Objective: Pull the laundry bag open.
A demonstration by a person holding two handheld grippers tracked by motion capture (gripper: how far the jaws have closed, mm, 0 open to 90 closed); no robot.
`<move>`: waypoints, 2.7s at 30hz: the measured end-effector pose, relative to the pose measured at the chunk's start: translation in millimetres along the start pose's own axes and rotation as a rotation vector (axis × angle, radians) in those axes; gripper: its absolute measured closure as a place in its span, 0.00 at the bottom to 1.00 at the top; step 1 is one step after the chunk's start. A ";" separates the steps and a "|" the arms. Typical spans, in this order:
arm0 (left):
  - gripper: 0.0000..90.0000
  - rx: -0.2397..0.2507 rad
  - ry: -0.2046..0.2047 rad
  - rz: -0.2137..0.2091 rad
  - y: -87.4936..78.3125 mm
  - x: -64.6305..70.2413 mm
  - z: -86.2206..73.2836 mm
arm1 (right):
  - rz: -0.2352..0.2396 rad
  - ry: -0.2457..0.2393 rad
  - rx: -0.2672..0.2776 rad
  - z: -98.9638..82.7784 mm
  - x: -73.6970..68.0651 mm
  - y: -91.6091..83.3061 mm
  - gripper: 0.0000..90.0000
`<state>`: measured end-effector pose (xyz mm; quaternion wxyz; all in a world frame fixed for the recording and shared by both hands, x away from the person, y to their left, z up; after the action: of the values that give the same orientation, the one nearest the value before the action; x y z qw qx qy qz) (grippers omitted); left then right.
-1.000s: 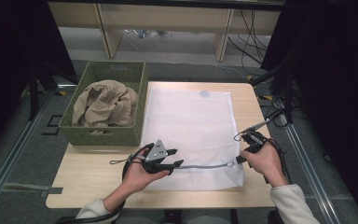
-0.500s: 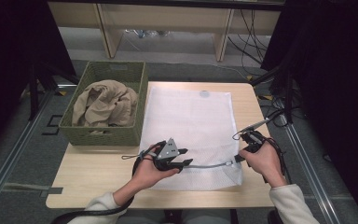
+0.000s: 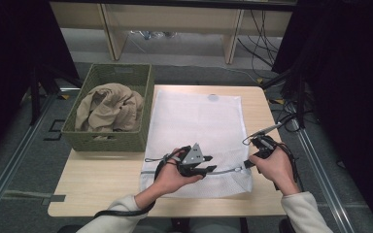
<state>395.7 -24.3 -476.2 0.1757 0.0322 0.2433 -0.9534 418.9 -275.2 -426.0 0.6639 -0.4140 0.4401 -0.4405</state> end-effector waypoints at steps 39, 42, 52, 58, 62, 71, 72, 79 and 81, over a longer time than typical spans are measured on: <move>0.81 -0.069 -0.061 -0.114 77.1 18.5 8.7 | 0.009 -0.014 0.011 -0.6 -8.1 -4.0 0.96; 0.84 -0.064 -0.075 -0.122 78.1 19.7 9.2 | 0.008 -0.014 0.006 -0.5 -7.7 -3.2 0.96; 0.87 -0.035 -0.103 -0.152 77.0 19.7 13.2 | 0.007 -0.003 0.001 -0.7 -9.0 -3.0 0.96; 0.89 -0.040 -0.144 -0.150 80.1 20.4 11.8 | -0.002 -0.011 0.001 -1.0 -8.6 -2.5 0.96; 0.92 -0.061 -0.152 -0.142 78.2 18.8 13.0 | 0.004 -0.010 0.000 -1.2 -9.1 -2.4 0.96; 0.96 -0.098 -0.169 -0.168 74.0 19.0 18.4 | 0.023 -0.026 0.004 -1.4 -8.4 -1.8 0.96; 0.96 -0.100 -0.169 -0.169 73.8 18.7 18.4 | 0.021 -0.028 0.001 -1.4 -8.5 -1.8 0.96; 0.95 -0.095 -0.147 -0.147 76.9 19.6 16.7 | 0.006 -0.017 -0.005 -1.3 -10.0 -2.4 0.96; 0.92 -0.097 -0.137 -0.137 79.3 20.5 15.5 | 0.019 -0.028 0.010 -1.3 -9.9 -2.2 0.96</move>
<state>404.8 -103.1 -501.5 0.1275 -0.0583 0.2781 -0.9503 415.0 -266.6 -422.1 0.6765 -0.4125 0.4325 -0.4303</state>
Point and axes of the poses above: each handheld gripper's, and its own axes: y roughly forward along the jaws, z roughly out of its top, x roughly to its right, the point moved 1 cm from there along y, roughly forward along the jaws, and after that the axes turned 6 degrees about y, right-handed, at the moved point
